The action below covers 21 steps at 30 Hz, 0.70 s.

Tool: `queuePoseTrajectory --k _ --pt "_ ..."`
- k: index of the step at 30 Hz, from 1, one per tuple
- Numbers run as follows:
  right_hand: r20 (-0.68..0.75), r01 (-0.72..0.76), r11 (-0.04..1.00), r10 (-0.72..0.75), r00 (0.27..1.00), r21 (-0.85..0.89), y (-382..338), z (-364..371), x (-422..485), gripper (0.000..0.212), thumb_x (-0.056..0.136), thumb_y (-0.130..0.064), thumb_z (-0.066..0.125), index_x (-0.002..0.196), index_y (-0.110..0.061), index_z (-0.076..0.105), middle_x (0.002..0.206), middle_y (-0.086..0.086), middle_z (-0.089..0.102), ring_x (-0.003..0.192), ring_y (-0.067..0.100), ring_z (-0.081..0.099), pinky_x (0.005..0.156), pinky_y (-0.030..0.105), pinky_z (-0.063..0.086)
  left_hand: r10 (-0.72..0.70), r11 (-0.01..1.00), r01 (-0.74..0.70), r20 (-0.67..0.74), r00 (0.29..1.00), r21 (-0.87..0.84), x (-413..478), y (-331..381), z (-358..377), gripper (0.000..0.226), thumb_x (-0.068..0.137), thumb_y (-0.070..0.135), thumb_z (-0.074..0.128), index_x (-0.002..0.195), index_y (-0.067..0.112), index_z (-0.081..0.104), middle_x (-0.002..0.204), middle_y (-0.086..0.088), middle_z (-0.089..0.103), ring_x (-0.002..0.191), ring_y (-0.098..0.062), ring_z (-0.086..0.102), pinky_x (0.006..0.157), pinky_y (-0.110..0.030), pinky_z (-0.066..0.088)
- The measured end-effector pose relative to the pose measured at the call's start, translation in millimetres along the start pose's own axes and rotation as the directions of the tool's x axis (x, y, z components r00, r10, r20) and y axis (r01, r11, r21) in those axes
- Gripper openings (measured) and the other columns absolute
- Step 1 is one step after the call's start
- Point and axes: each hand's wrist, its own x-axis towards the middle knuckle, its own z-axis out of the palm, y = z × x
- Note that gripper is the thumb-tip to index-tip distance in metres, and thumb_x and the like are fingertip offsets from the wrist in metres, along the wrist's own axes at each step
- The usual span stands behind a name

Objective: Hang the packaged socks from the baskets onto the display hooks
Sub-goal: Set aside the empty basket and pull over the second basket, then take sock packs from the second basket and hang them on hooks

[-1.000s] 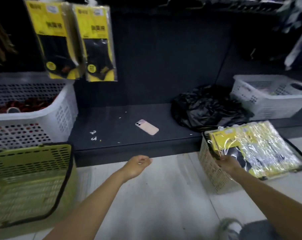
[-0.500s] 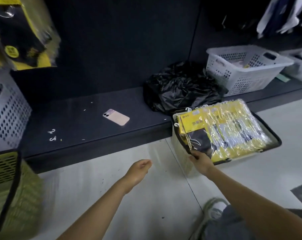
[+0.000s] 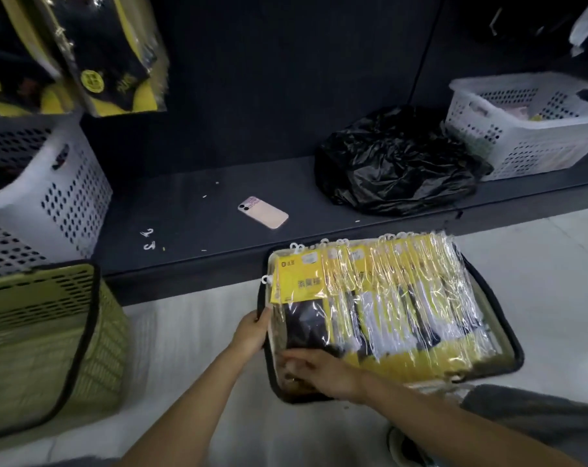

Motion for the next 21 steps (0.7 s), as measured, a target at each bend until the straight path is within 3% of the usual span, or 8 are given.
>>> queuePoseTrajectory --k 3,6,8,13,16,18,20,21 --pt "-0.077 0.087 0.988 -0.078 0.994 0.129 -17 -4 0 0.037 0.096 -0.017 0.054 0.132 -0.021 0.048 0.129 0.005 0.059 0.111 0.015 0.062 0.082 0.017 0.052 -0.011 1.0 0.011 -0.061 0.998 -0.003 -7 -23 -29 0.04 0.099 0.034 0.045 0.11 0.001 0.063 0.108 -0.019 0.068 0.097 -0.031 0.064 0.083 -0.036 0.053" --pt "-0.287 0.182 0.974 -0.137 0.948 0.138 -29 -25 4 0.04 0.089 -0.015 0.063 0.126 -0.022 0.051 0.122 -0.001 0.064 0.099 0.011 0.066 0.084 0.024 0.055 -0.068 0.992 0.063 -0.047 0.997 -0.113 -19 -37 -57 0.033 0.098 0.031 0.048 0.107 0.003 0.065 0.098 -0.014 0.07 0.082 -0.022 0.065 0.063 -0.025 0.05" --pt "-0.382 0.205 0.972 -0.147 0.913 0.117 -32 -37 5 0.045 0.086 -0.012 0.066 0.128 -0.016 0.051 0.121 0.001 0.065 0.099 0.013 0.066 0.084 0.026 0.055 -0.087 0.987 0.076 -0.076 0.993 -0.139 -27 -44 -74 0.03 0.098 0.029 0.049 0.104 0.004 0.064 0.096 -0.014 0.069 0.078 -0.02 0.064 0.061 -0.024 0.049" --pt "-0.278 0.185 0.971 -0.138 0.951 0.15 -39 -18 16 0.043 0.084 -0.009 0.069 0.122 -0.019 0.052 0.123 0.001 0.062 0.094 0.001 0.062 0.068 0.012 0.053 -0.123 0.986 0.093 -0.226 0.966 -0.139 -44 -62 -128 0.025 0.097 0.023 0.051 0.097 0.003 0.066 0.077 -0.008 0.066 0.068 -0.019 0.062 0.054 -0.025 0.05" --pt "-0.195 0.167 0.982 -0.147 0.97 0.086 -52 13 31 0.046 0.083 -0.013 0.071 0.122 -0.02 0.05 0.126 0.0 0.059 0.095 0.002 0.06 0.069 0.009 0.049 -0.166 0.981 0.131 -0.272 0.948 -0.144 -53 -79 -159 0.027 0.097 0.024 0.051 0.097 0.001 0.065 0.075 -0.008 0.066 0.067 -0.021 0.062 0.056 -0.029 0.049" --pt "-0.226 0.172 0.985 -0.168 0.96 -0.002 -61 38 40 0.05 0.083 -0.017 0.072 0.127 -0.018 0.049 0.13 0.001 0.056 0.098 0.007 0.058 0.074 0.011 0.046 -0.153 0.986 0.124 -0.3 0.942 -0.113 -57 -84 -173 0.029 0.096 0.028 0.053 0.096 0.002 0.065 0.072 -0.007 0.065 0.065 -0.021 0.062 0.058 -0.032 0.051" --pt "-0.321 0.193 0.97 -0.231 0.918 -0.148 -68 64 48 0.055 0.083 -0.021 0.072 0.131 -0.014 0.047 0.136 0.003 0.046 0.112 0.015 0.052 0.091 0.021 0.045 -0.034 0.999 0.044 -0.304 0.952 0.024 -56 -85 -180 0.026 0.094 0.031 0.057 0.101 0.007 0.063 0.084 -0.005 0.067 0.083 -0.025 0.066 0.074 -0.036 0.054" --pt "-0.36 0.206 0.954 -0.274 0.892 -0.217 -72 76 51 0.06 0.083 -0.023 0.072 0.134 -0.013 0.044 0.14 0.003 0.039 0.122 0.017 0.045 0.102 0.024 0.039 0.049 0.995 -0.021 -0.288 0.956 0.102 -53 -85 -183 0.034 0.092 0.032 0.058 0.115 0.006 0.058 0.104 -0.007 0.067 0.104 -0.028 0.062 0.088 -0.037 0.051"
